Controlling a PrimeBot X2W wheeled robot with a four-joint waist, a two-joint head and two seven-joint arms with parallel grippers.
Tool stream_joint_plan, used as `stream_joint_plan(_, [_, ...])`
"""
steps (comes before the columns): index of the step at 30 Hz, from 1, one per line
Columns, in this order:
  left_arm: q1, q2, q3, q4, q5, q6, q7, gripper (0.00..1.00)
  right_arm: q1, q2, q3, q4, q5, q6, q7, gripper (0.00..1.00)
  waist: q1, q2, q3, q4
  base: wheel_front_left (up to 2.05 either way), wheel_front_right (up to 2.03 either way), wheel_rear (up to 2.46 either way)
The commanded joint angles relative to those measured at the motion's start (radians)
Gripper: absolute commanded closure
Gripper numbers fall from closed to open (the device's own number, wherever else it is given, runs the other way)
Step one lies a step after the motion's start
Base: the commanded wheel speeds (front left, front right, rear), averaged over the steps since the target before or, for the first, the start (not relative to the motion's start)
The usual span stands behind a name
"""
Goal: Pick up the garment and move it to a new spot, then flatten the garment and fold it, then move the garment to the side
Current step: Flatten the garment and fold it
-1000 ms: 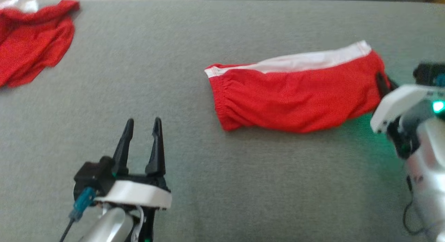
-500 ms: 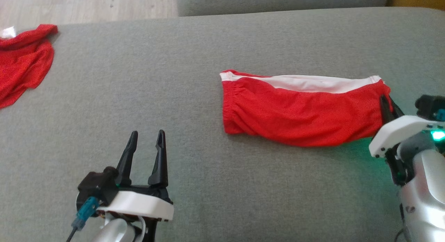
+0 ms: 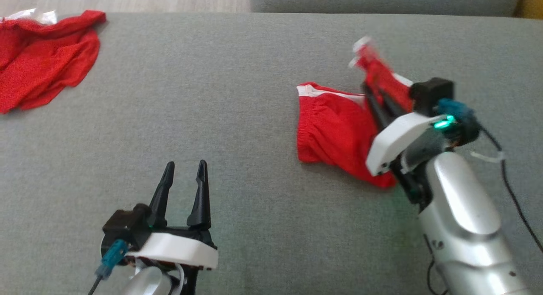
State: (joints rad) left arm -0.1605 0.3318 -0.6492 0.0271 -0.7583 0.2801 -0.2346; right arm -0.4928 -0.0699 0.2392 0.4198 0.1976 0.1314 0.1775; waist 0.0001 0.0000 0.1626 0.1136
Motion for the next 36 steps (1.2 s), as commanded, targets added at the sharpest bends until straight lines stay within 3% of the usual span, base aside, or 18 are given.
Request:
stream_joint_plan(1, [-0.053,0.007,0.031,-0.025,0.008,-0.005,-0.014,0.00,-0.042,0.017,0.035,-0.034,0.008,-0.001,0.005,1.00,-0.0001,0.0000,0.001,0.008,0.00,0.00,0.00])
stream_joint_plan(5, [-0.056,-0.001,0.034,-0.018,0.009,-0.009,-0.017,0.00,-0.046,0.019,0.132,-0.022,0.068,-0.001,0.010,1.00,-0.0001,0.0000,0.002,0.026,0.00,0.00,0.00])
stream_joint_plan(12, [-0.052,-0.003,0.046,-0.011,0.011,-0.013,-0.020,0.00,-0.069,0.019,0.206,0.016,0.120,-0.001,-0.012,1.00,-0.0001,0.0000,0.004,0.032,0.00,0.00,0.00])
stream_joint_plan(13, [-0.052,-0.004,0.047,-0.010,0.011,-0.014,-0.020,0.00,-0.073,0.019,0.217,0.023,0.126,-0.001,-0.019,0.93,-0.0001,0.0000,0.004,0.032,0.00,0.00,0.00])
stream_joint_plan(14, [-0.053,-0.005,0.047,-0.009,0.011,-0.015,-0.021,0.00,-0.077,0.019,0.228,0.029,0.134,-0.001,-0.026,0.69,-0.0001,0.0000,0.004,0.031,0.00,0.00,0.00])
stream_joint_plan(15, [-0.053,-0.006,0.046,-0.007,0.012,-0.016,-0.021,0.00,-0.080,0.019,0.236,0.033,0.144,-0.001,-0.035,0.18,-0.0001,0.0000,0.005,0.030,0.00,0.00,0.00])
stream_joint_plan(16, [-0.053,-0.007,0.045,-0.006,0.013,-0.017,-0.021,0.00,-0.083,0.020,0.245,0.037,0.152,-0.001,-0.045,0.00,-0.0001,0.0000,0.005,0.029,0.00,0.00,0.00])
stream_joint_plan(25, [-0.053,-0.023,0.029,0.007,0.019,-0.024,-0.022,0.00,-0.088,0.020,0.230,0.041,0.175,-0.001,-0.175,0.00,-0.0001,0.0000,-0.001,0.009,0.00,0.00,0.00])
stream_joint_plan(36, [-0.054,-0.037,0.005,0.017,0.025,-0.027,-0.020,0.00,-0.045,0.013,0.055,0.041,0.004,-0.001,-0.238,0.00,-0.0001,0.0000,-0.010,-0.011,0.00,0.00,0.00])
